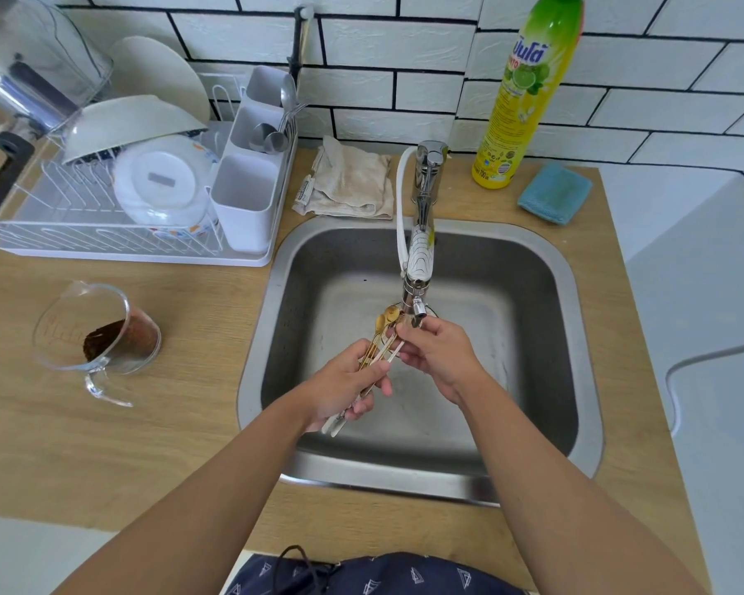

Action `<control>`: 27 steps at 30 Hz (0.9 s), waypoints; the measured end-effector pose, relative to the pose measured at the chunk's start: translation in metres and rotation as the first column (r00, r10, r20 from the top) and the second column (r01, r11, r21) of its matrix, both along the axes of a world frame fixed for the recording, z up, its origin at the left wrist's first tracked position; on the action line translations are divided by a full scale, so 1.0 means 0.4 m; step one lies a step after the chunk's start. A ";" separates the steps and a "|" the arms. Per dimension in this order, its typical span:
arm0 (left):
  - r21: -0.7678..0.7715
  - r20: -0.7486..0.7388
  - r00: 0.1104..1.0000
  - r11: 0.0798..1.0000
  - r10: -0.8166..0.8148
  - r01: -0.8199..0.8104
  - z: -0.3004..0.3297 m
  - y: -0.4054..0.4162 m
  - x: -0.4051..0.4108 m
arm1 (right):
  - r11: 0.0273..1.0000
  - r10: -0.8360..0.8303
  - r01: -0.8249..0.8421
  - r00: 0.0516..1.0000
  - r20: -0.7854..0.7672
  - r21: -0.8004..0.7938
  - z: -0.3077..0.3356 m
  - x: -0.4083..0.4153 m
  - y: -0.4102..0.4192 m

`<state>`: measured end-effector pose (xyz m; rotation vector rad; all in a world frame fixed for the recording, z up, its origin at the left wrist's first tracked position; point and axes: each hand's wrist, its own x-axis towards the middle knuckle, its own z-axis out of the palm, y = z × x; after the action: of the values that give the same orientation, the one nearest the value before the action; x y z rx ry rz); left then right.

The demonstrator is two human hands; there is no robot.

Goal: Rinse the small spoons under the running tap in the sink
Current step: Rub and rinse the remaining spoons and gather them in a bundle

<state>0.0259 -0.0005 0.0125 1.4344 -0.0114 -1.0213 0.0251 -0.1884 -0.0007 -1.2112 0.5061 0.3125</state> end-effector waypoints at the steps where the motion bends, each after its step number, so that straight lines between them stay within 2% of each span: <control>1: -0.004 -0.015 1.000 1.000 -0.022 0.022 0.003 0.001 0.002 | 1.000 -0.001 0.001 1.000 -0.022 0.008 -0.001 -0.001 0.000; 5: -0.017 -0.072 0.984 0.987 -0.161 0.160 0.023 -0.014 0.010 | 0.997 0.054 -0.048 0.995 -0.086 0.067 -0.002 0.000 -0.002; 9: -0.044 -0.071 0.994 0.996 -0.081 0.078 0.040 -0.034 0.036 | 0.983 0.123 -0.108 0.988 -0.093 0.152 0.005 -0.001 -0.021; 12: -0.021 -0.085 0.986 0.989 -0.146 0.144 0.053 -0.042 0.058 | 0.983 0.154 -0.149 0.988 -0.033 0.111 0.008 0.005 -0.019; 17: 0.099 -0.004 0.983 0.978 -0.182 0.181 0.058 -0.053 0.083 | 0.998 -0.006 0.007 1.000 -0.009 0.059 0.008 0.029 -0.020; 19: 0.209 0.020 0.968 0.947 -0.252 0.242 0.057 -0.048 0.087 | 0.991 -0.111 0.112 0.994 -0.014 0.073 0.004 0.030 -0.026; 21: 0.262 0.030 0.951 0.920 -0.309 0.291 0.050 -0.046 0.089 | 0.982 -0.148 0.147 0.989 -0.002 0.117 -0.001 0.026 -0.030; 27: 0.117 -0.096 0.937 0.931 -0.337 0.347 0.030 -0.049 0.115 | 0.982 -0.024 0.018 0.999 0.027 0.189 0.011 0.009 -0.051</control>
<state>0.0718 -0.0202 0.0244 1.5464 -0.1470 -1.3837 0.0286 -0.2089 0.0035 -1.0237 0.4535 0.3173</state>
